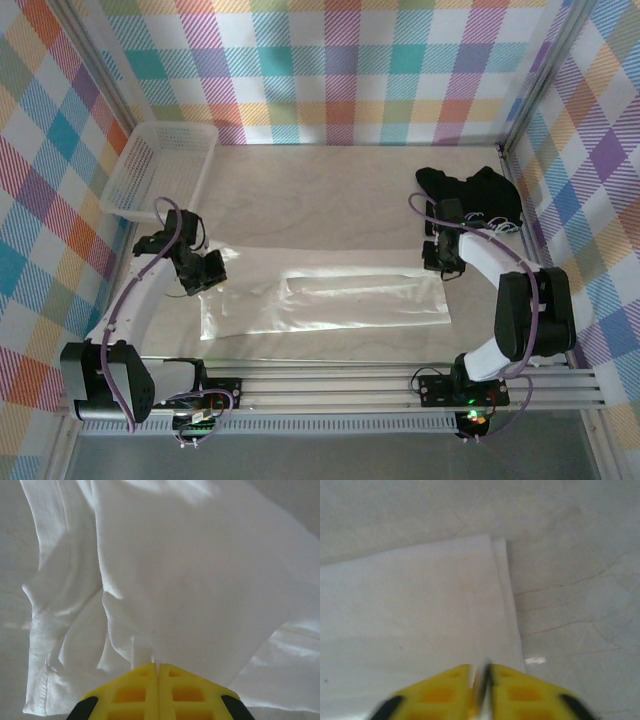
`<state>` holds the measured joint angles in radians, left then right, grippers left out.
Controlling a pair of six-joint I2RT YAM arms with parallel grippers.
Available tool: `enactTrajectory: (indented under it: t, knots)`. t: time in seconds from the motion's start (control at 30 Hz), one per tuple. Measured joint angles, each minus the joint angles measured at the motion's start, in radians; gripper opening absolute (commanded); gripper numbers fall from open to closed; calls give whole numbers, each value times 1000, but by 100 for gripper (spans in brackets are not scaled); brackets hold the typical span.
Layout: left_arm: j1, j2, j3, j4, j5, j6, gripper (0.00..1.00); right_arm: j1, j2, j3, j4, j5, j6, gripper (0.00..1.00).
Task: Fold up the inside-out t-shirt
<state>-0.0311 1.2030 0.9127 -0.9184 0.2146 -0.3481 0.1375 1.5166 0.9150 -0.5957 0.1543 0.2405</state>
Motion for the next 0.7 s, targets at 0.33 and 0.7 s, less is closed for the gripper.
enactTrajectory:
  t: [0.33,0.7]
  knots:
    - [0,10,-33,5,74,1,0,430,-253,-39,265,-78,-197,78]
    - [0,19,-33,8,92,2,0,918,212,81,719,-133,-364,92]
